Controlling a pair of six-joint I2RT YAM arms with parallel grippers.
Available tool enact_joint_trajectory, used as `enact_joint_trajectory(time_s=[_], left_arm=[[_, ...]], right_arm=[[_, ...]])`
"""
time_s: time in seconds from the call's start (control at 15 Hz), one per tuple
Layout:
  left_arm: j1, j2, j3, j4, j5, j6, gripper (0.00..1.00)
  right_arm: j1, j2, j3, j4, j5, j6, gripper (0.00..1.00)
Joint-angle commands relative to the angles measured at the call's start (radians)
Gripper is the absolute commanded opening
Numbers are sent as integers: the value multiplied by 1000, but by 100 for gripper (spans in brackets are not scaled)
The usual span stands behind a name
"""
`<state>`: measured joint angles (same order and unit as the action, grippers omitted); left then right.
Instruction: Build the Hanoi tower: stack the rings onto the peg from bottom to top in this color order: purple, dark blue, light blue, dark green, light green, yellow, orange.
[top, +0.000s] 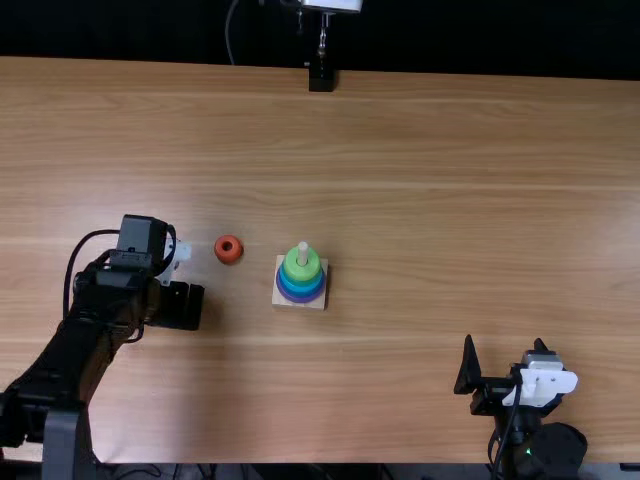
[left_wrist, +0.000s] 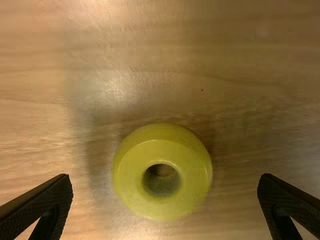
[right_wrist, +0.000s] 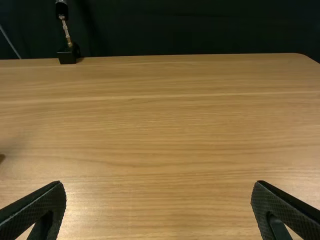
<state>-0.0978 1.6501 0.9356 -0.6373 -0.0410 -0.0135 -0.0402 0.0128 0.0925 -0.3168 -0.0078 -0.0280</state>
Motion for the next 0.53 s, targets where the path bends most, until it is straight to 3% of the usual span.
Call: enact_joint_trajectory(time_s=[0.0,0.33,0.47], left_arm=[[9,13,-14,-1,12,2,100],[10,17,0,0,78,4,100],[15,17,2,0,82,4,100]], right_arm=[[-9,-13,-77,-73,2,-1,100],[-9,-13,-77,-73,2,-1,100],[-9,-13,-77,-73,2,-1,100]])
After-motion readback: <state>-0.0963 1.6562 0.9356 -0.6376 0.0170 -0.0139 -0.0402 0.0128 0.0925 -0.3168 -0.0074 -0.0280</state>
